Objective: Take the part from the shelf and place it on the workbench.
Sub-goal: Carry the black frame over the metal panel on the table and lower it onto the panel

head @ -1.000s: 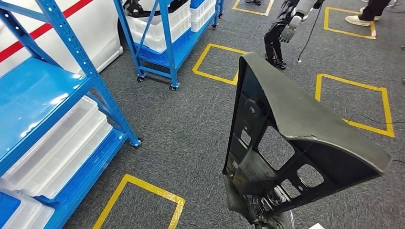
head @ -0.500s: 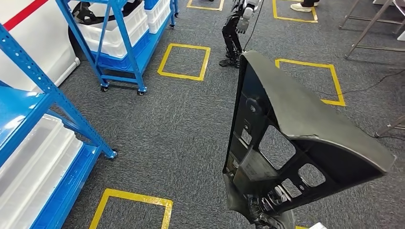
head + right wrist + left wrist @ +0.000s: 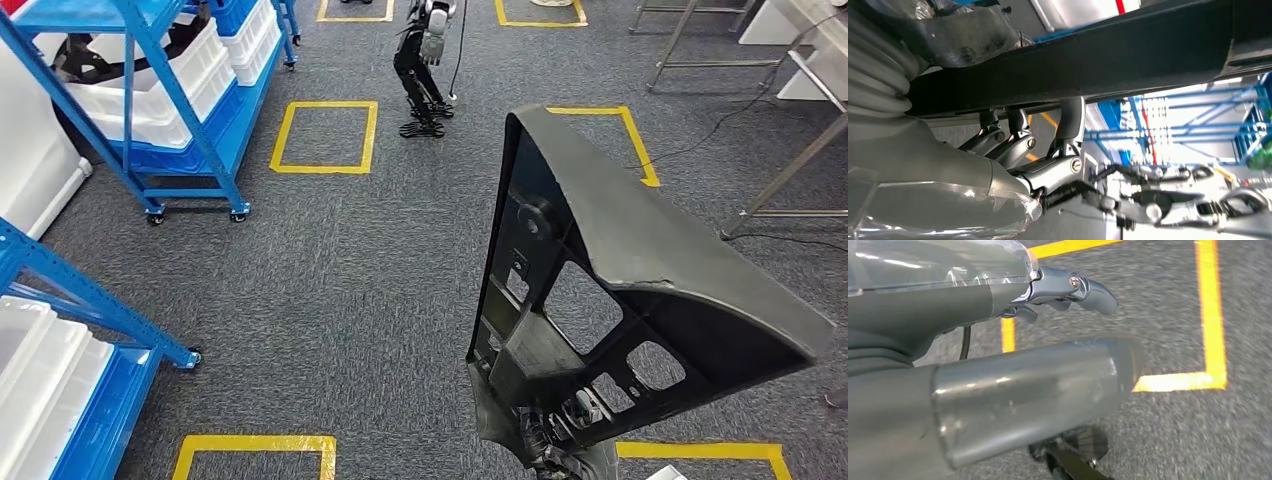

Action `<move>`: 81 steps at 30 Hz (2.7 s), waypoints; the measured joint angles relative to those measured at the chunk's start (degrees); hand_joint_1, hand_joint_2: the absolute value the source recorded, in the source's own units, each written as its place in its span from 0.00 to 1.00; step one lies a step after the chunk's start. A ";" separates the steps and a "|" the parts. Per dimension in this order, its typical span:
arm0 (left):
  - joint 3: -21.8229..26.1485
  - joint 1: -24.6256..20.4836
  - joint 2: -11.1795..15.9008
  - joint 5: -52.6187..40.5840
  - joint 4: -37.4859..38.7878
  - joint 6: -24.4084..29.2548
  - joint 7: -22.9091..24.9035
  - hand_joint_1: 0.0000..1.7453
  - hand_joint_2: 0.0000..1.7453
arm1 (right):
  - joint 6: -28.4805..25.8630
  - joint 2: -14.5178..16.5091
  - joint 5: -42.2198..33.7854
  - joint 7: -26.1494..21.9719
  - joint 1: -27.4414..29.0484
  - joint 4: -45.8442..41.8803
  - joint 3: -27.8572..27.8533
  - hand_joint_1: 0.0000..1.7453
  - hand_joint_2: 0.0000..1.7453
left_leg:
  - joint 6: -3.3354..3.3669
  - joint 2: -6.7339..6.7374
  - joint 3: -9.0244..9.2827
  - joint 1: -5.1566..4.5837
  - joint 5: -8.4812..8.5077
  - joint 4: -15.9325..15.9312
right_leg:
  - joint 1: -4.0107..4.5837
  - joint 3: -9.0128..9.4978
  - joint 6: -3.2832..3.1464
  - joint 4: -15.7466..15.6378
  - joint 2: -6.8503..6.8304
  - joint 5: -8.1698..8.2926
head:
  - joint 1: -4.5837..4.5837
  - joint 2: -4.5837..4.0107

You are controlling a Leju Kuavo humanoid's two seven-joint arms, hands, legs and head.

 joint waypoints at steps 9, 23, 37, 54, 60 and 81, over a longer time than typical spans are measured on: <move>0.02 0.01 0.03 -0.06 0.00 -0.01 0.05 0.00 0.00 | 0.08 0.01 0.00 -0.02 0.07 -0.09 -0.07 1.00 1.00 | 2.01 2.27 2.00 -0.01 2.01 -5.56 | -0.07 -5.80 2.37 10.25 -3.63 -5.34 | 0.01 0.00; 0.08 -0.37 0.15 -0.20 0.00 -0.55 0.23 0.00 0.00 | 0.33 0.03 0.15 0.37 -0.24 -0.02 -0.11 1.00 1.00 | -0.41 5.13 1.28 -0.27 -2.98 -0.42 | 0.02 0.26 0.00 -0.76 -5.55 -0.09 | -0.01 0.00; 1.51 -0.09 0.46 -1.33 0.00 -1.56 -0.19 0.00 0.00 | -1.09 0.09 0.94 2.30 -3.76 2.91 1.33 1.00 1.00 | 1.37 0.35 1.49 0.10 1.56 -4.64 | -0.05 -1.83 2.24 1.90 0.48 -0.92 | 0.02 0.00; -1.85 -2.53 -7.15 -8.14 -0.11 3.73 2.86 0.00 0.00 | -3.28 0.00 1.25 3.87 -6.11 4.99 3.37 1.00 1.00 | -0.05 5.40 0.48 -0.51 -4.14 1.55 | 0.19 -0.28 0.41 -0.58 -6.24 0.24 | -0.02 0.00; -17.11 -0.62 -11.28 1.84 -18.12 -2.54 22.78 0.00 0.00 | -5.38 -0.09 2.25 5.40 -6.46 5.69 6.54 1.00 1.00 | -0.02 1.86 -3.36 -0.20 -1.67 5.89 | 0.03 -0.22 0.41 0.22 -1.23 0.00 | -0.03 0.00; -67.50 -10.60 -8.21 24.78 -41.62 6.37 39.48 0.00 0.00 | -2.84 -2.08 2.20 4.71 -7.03 6.75 10.01 1.00 1.00 | 1.54 8.97 0.74 -1.11 1.11 -4.02 | 1.04 -1.58 1.12 -0.02 -7.94 0.98 | -0.01 0.00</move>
